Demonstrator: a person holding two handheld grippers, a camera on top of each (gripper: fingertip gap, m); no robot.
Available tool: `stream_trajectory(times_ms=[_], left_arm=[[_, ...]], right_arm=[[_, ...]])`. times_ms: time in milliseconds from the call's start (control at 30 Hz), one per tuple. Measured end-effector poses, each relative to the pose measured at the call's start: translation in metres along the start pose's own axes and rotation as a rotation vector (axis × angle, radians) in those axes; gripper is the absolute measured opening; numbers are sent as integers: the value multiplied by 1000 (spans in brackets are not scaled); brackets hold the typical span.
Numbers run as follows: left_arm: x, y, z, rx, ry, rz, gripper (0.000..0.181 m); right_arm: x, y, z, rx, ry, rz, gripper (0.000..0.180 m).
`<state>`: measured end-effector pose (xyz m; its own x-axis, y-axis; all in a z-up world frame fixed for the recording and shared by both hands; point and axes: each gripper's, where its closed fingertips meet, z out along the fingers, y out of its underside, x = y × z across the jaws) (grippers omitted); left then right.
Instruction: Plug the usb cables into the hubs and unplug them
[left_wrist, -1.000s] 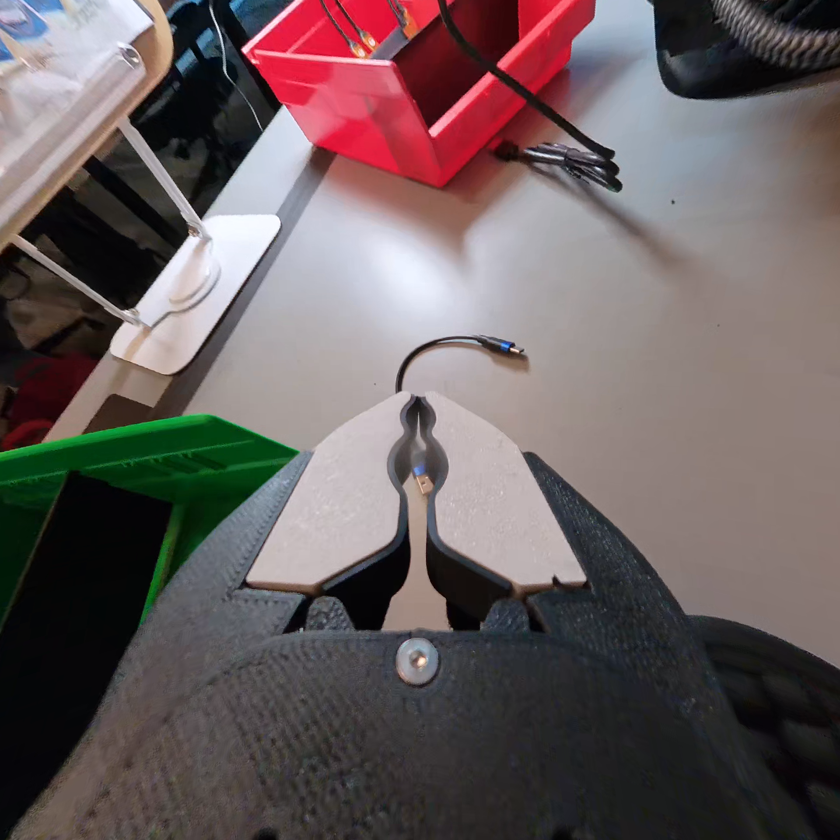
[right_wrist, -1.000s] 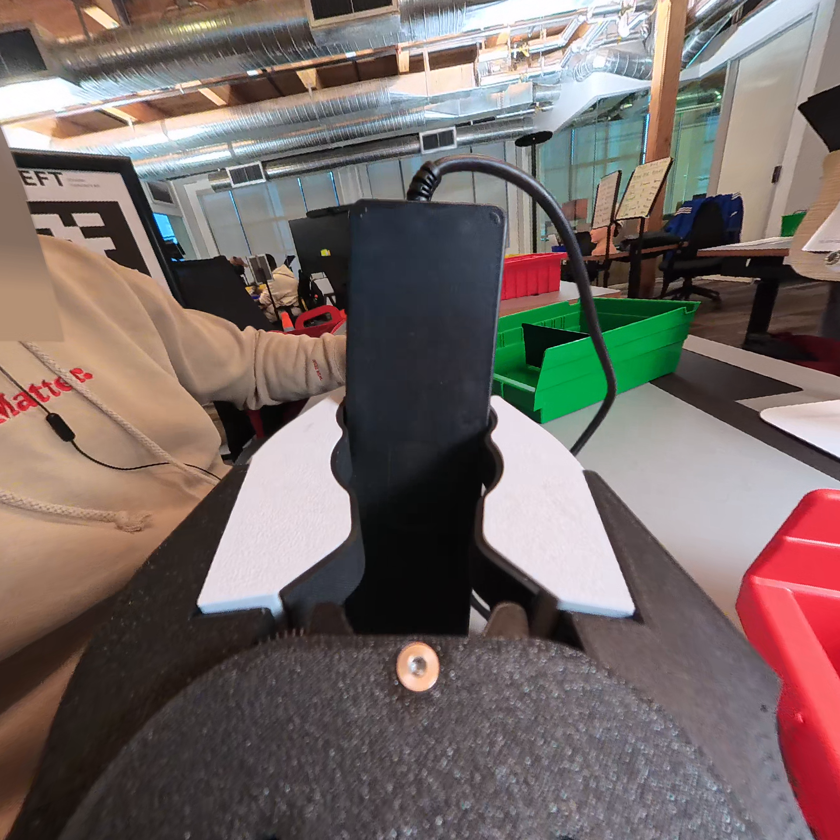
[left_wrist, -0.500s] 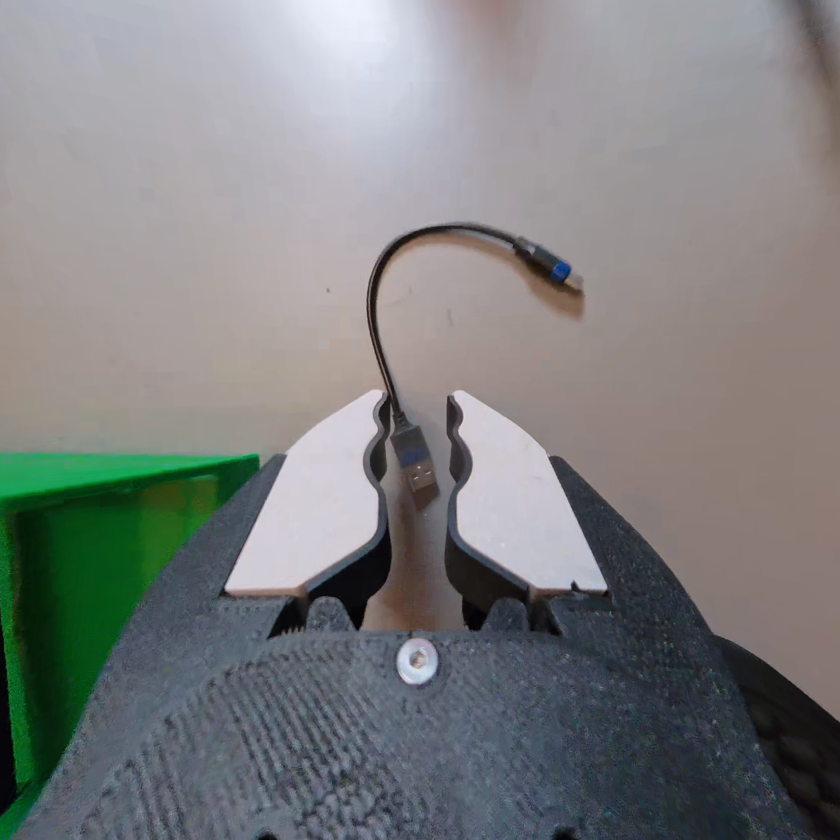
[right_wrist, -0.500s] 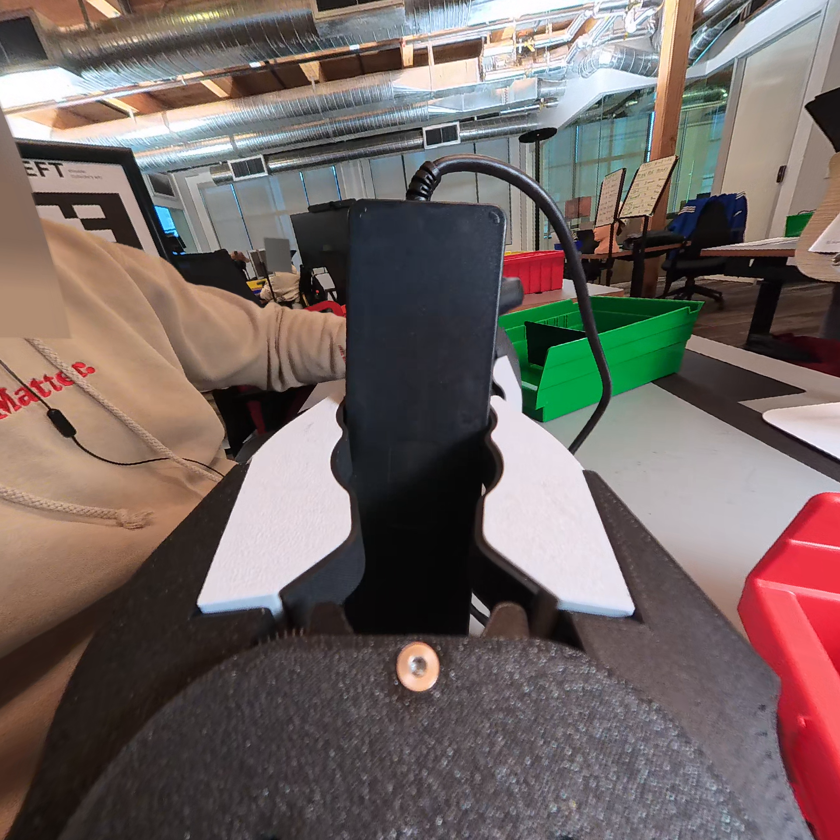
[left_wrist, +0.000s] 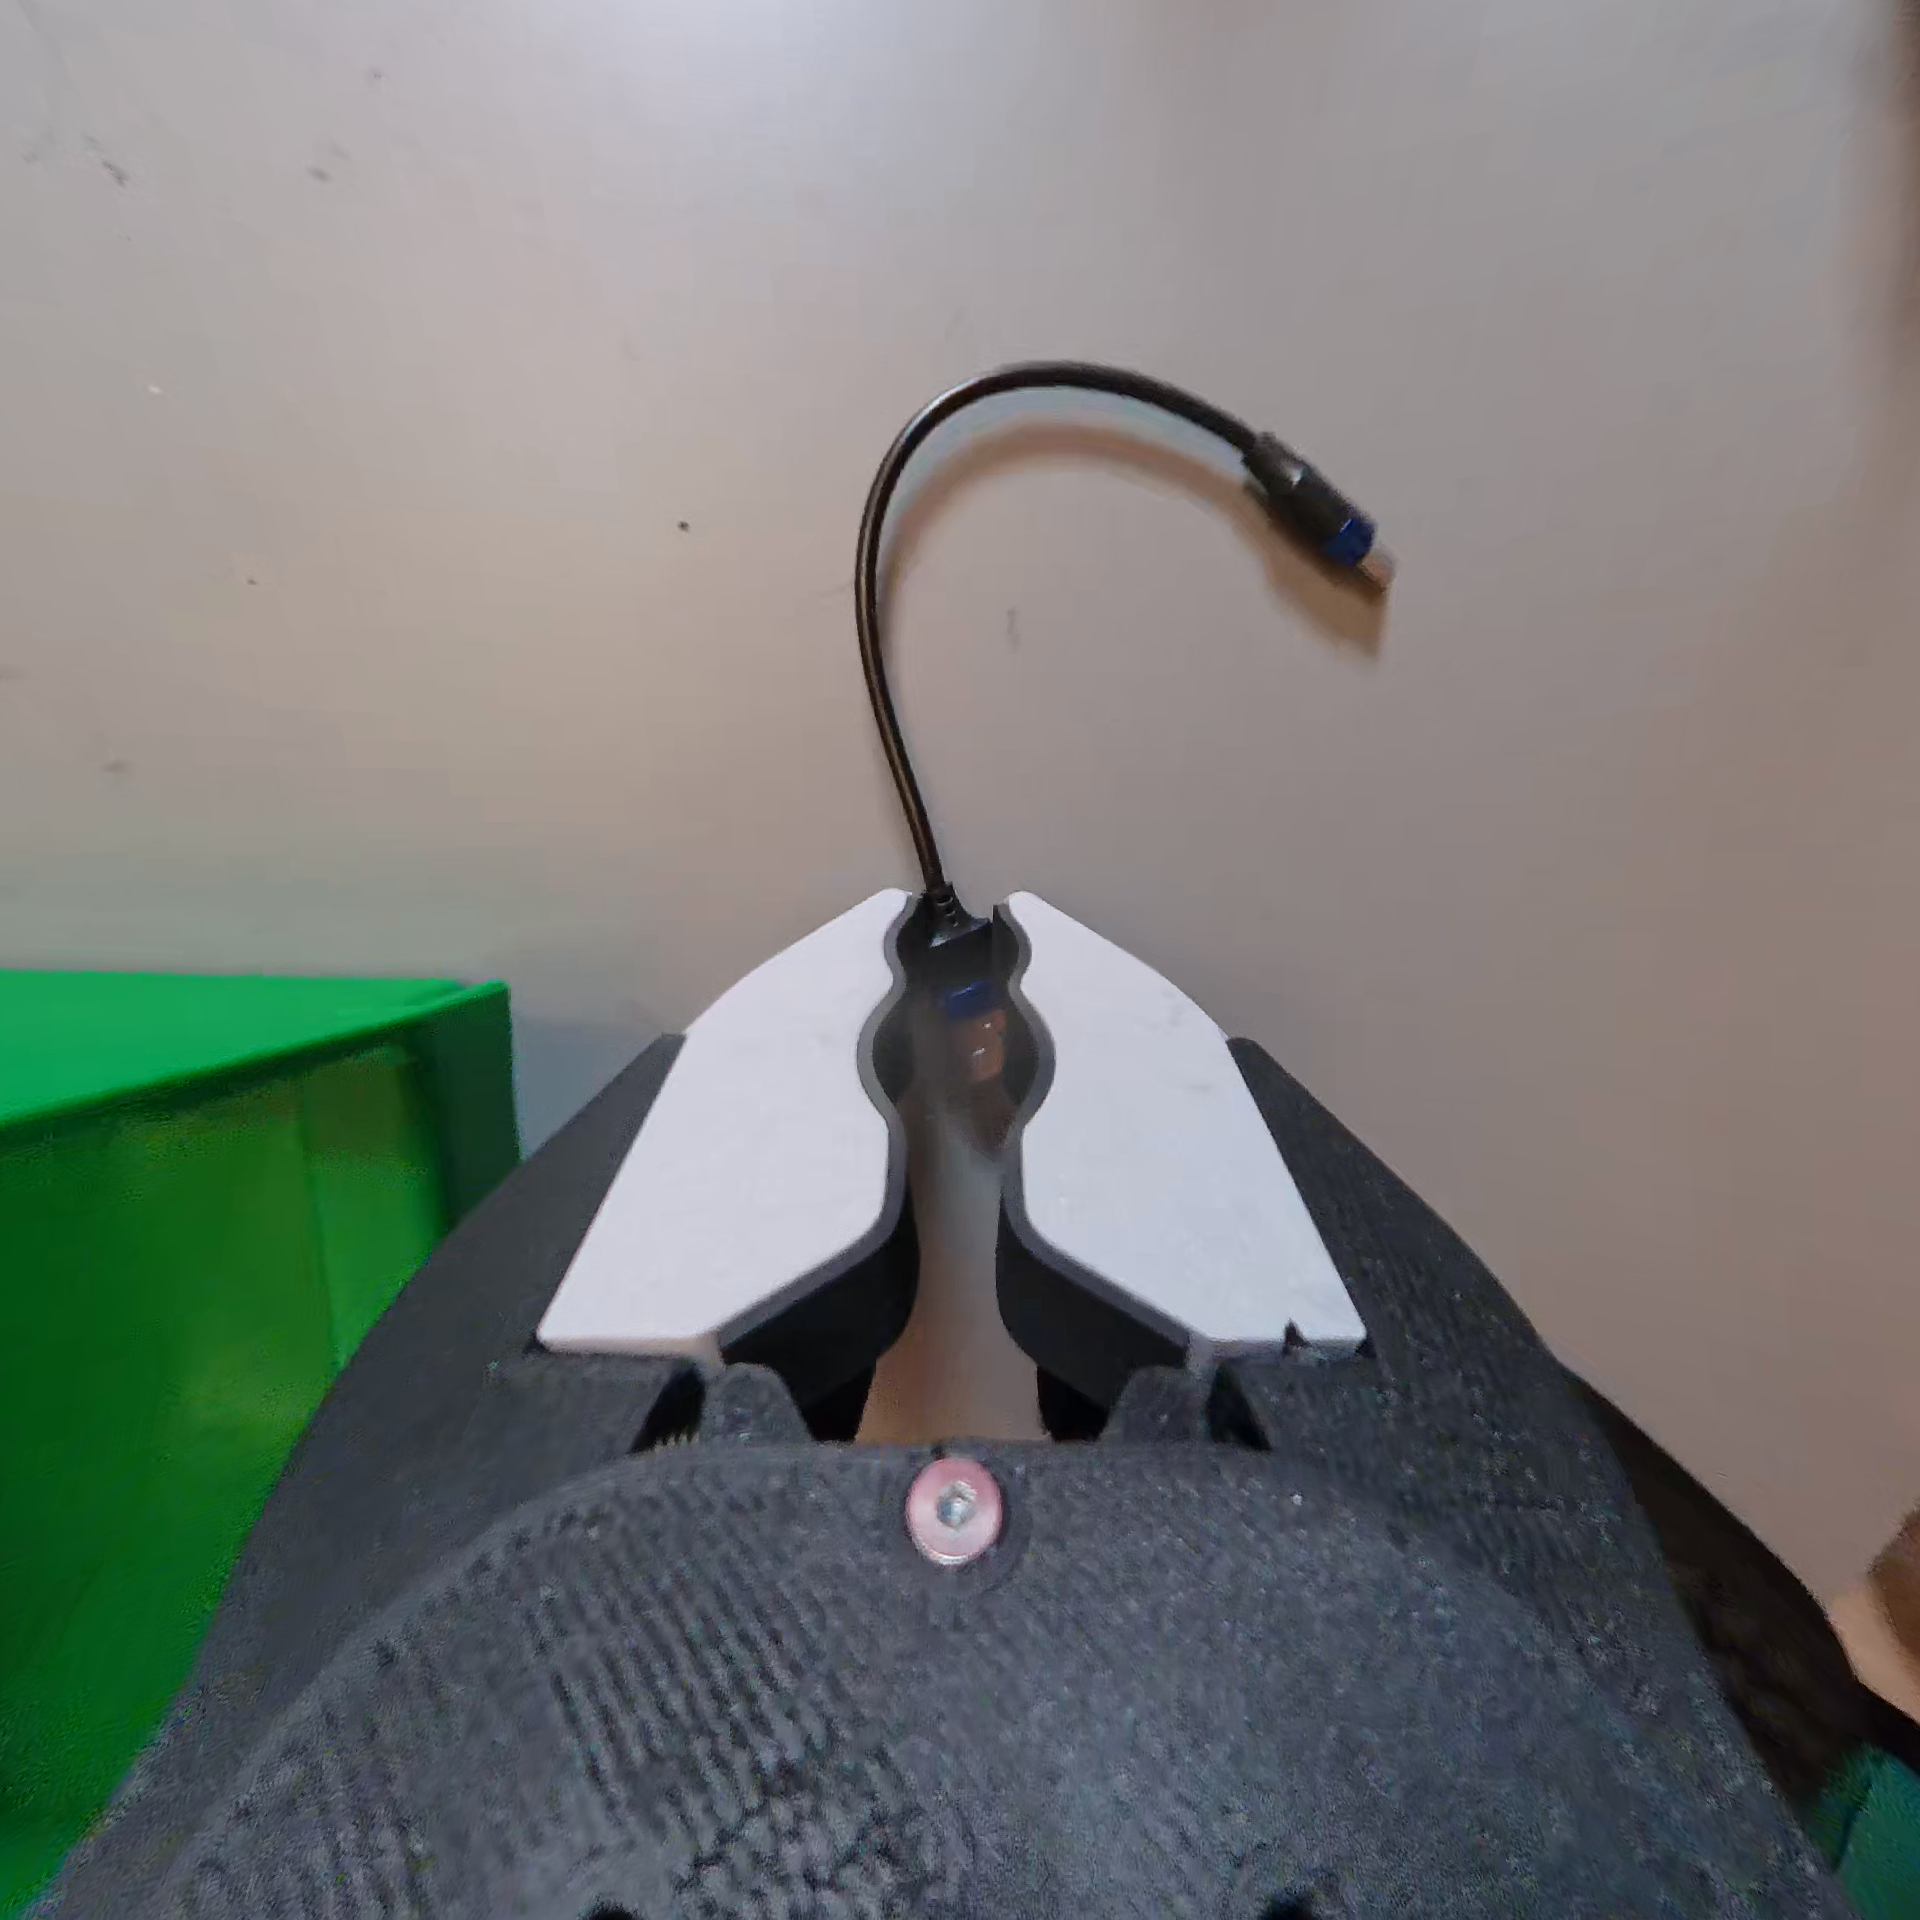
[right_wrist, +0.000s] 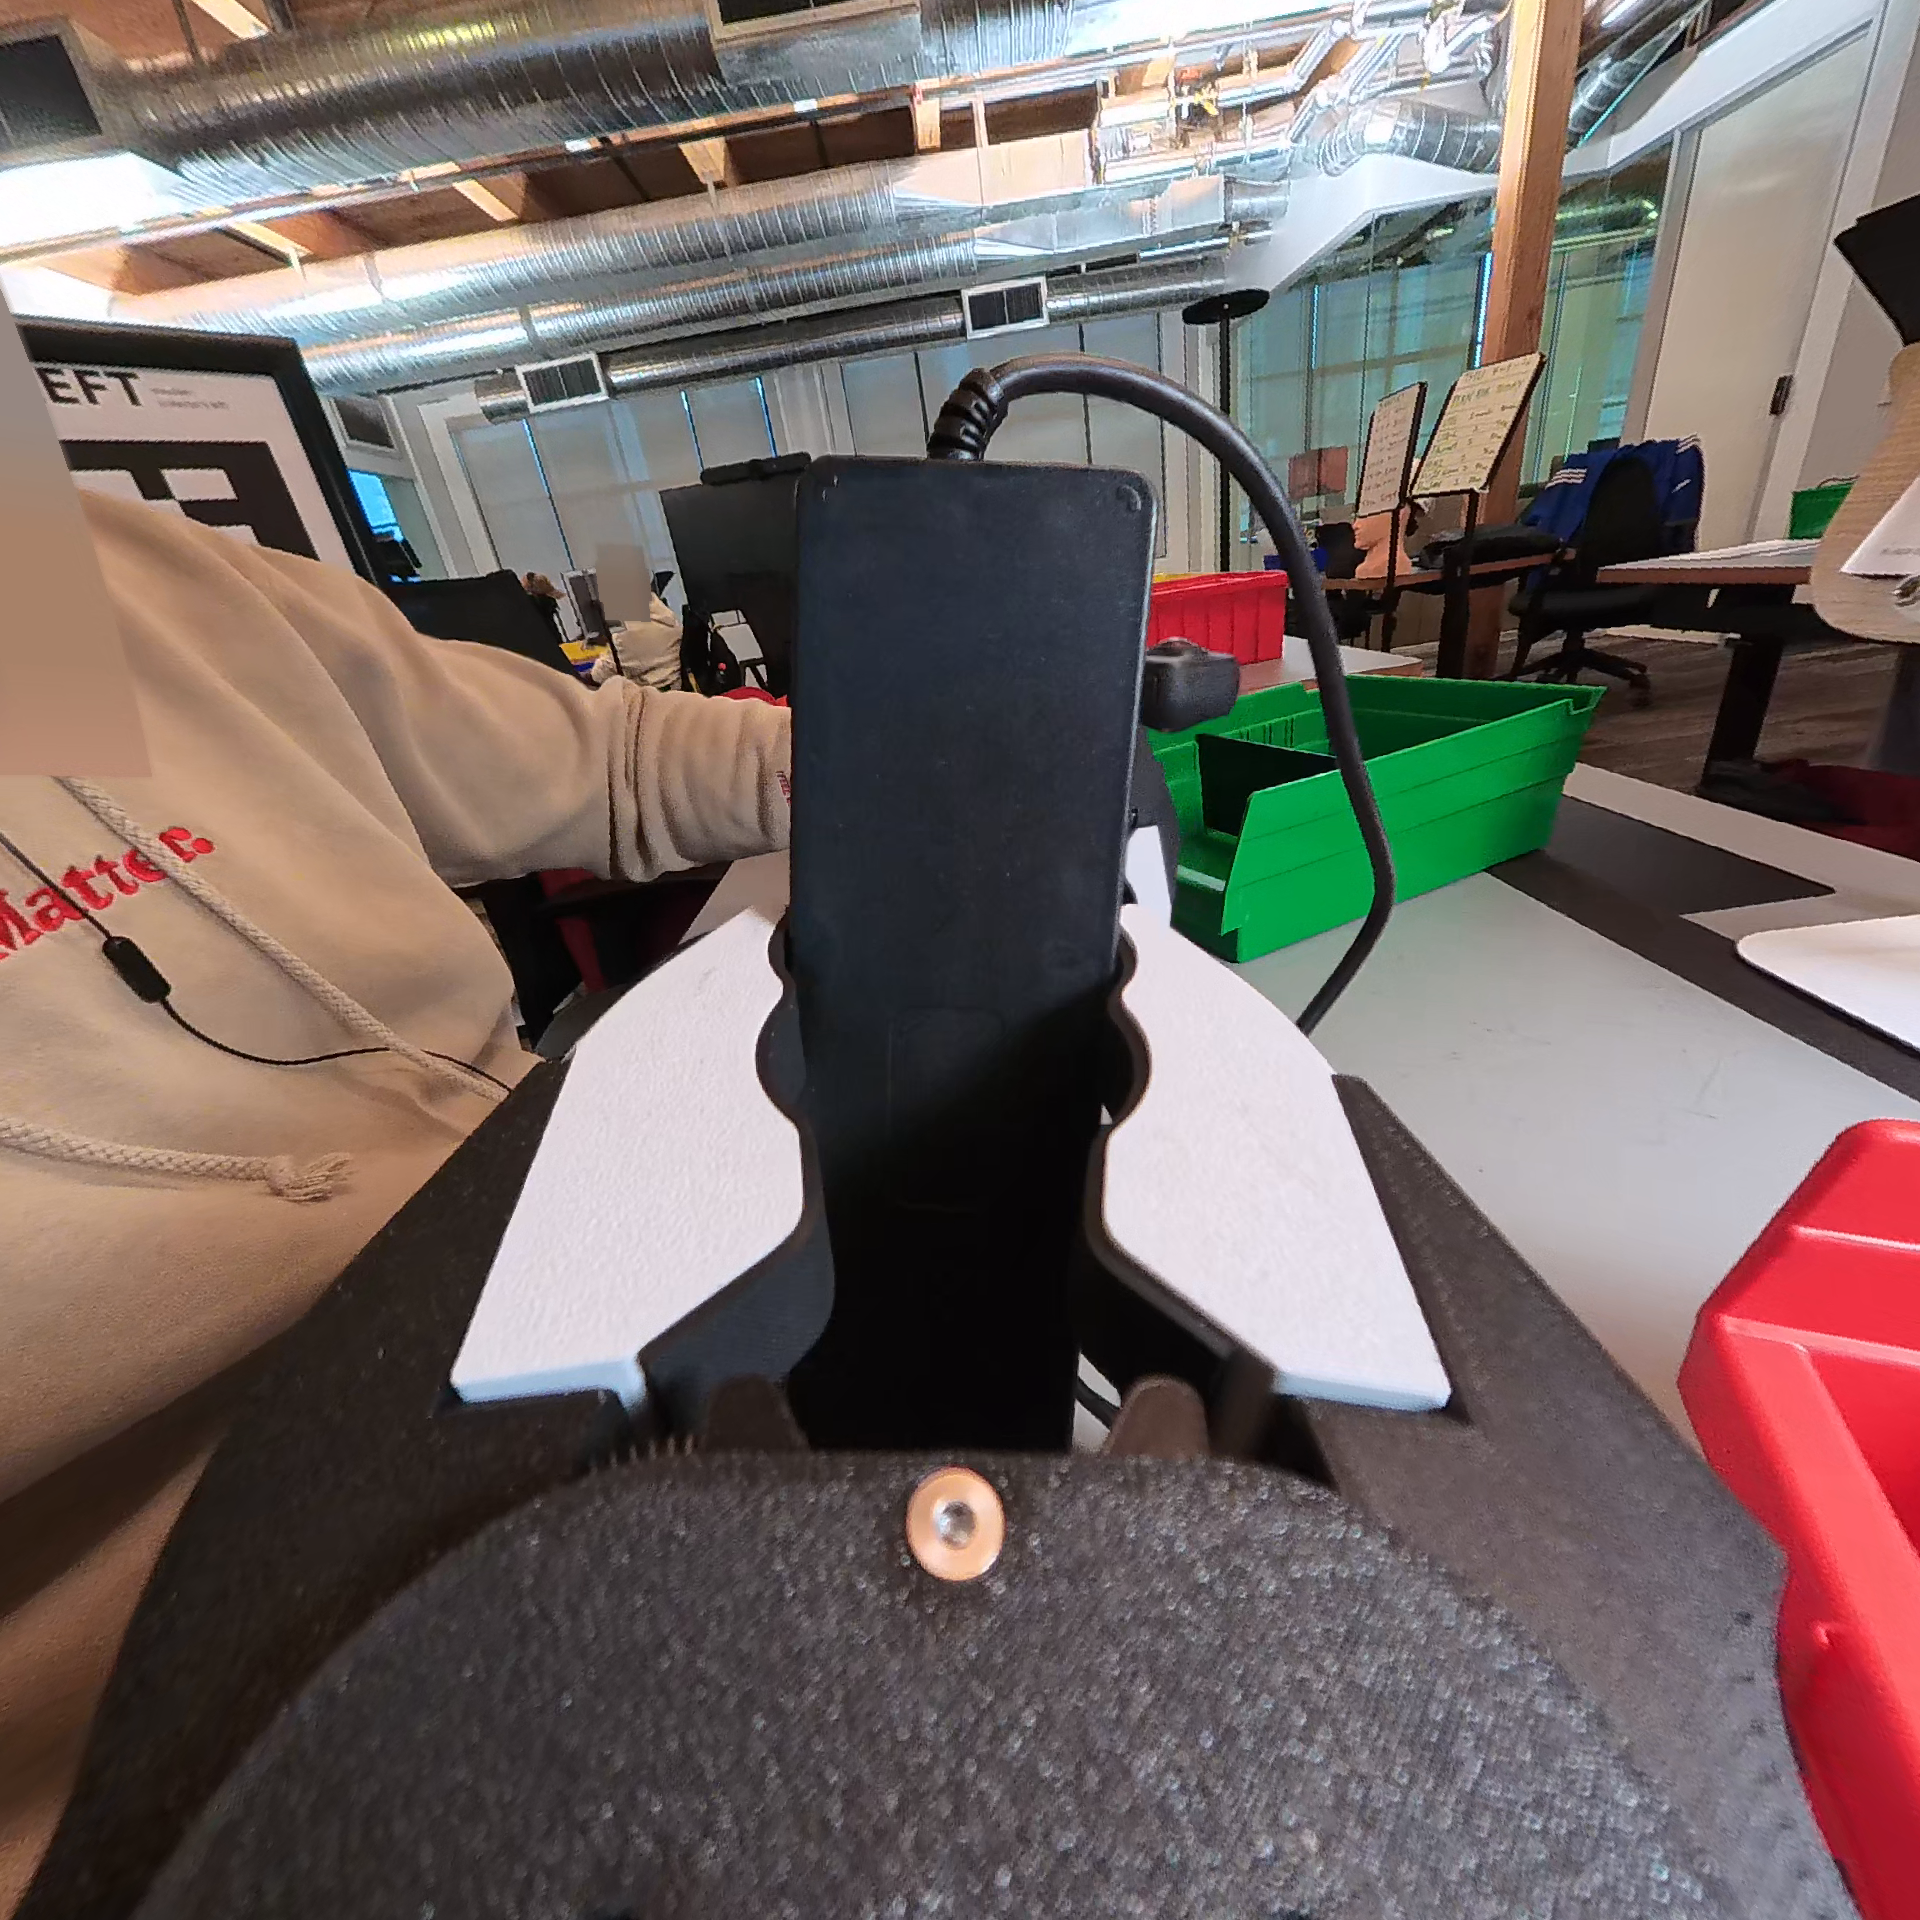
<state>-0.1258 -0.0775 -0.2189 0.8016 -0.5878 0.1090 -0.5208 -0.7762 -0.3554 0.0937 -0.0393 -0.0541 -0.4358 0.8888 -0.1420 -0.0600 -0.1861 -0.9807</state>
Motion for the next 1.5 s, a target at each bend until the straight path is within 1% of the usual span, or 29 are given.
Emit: stream_trajectory(times_ms=[200, 333, 400, 467, 567, 633, 700, 733, 767, 900, 967, 1033, 1133, 1200, 1267, 1333, 1400, 1500], left_arm=[[38, -19, -38, 192, 228, -106, 12], [59, -30, -55, 315, 358, -174, 12], [66, -34, -56, 366, 408, -238, 12], [69, -33, -49, 392, 429, -321, 12], [83, -22, -36, 384, 495, -407, 13], [112, -18, -38, 372, 628, -374, 13], [153, -14, -52, 354, 793, -236, 16], [167, -11, -55, 335, 797, -149, 16], [174, -8, -53, 317, 750, -49, 17], [173, -5, -36, 251, 474, 378, 17], [171, -3, -22, 215, 375, 582, 18], [175, 1, -8, 176, 333, 741, 19], [187, 7, 10, 110, 306, 910, 22], [195, 12, 21, 62, 311, 976, 23], [203, 13, 25, 54, 349, 987, 19], [206, 11, 27, 63, 364, 968, 13], [202, 7, 28, 75, 341, 924, 4], [181, 5, 26, 124, 268, 815, 4]], right_arm=[[0, -1, 0, 9, -5, 8, 54], [-2, -2, 1, 13, -8, 6, 54], [-2, -3, 0, 16, -9, 8, 54], [-1, -3, 0, 19, -7, 9, 54], [-1, -5, -2, 25, -6, 11, 54], [-1, -6, -3, 28, -5, 11, 54], [0, -6, -3, 31, -6, 15, 54], [0, -6, -3, 32, -7, 17, 54], [1, -6, -3, 33, -6, 19, 54], [1, -8, -5, 44, -6, 19, 54], [1, -10, -6, 50, -2, 15, 54], [2, -11, -8, 55, 2, 13, 54], [5, -12, -12, 59, 13, 15, 54], [6, -13, -13, 63, 16, 18, 54], [7, -13, -14, 64, 18, 19, 54], [7, -13, -14, 63, 20, 17, 54], [7, -13, -14, 63, 22, 15, 54], [8, -14, -15, 68, 30, 13, 54]])
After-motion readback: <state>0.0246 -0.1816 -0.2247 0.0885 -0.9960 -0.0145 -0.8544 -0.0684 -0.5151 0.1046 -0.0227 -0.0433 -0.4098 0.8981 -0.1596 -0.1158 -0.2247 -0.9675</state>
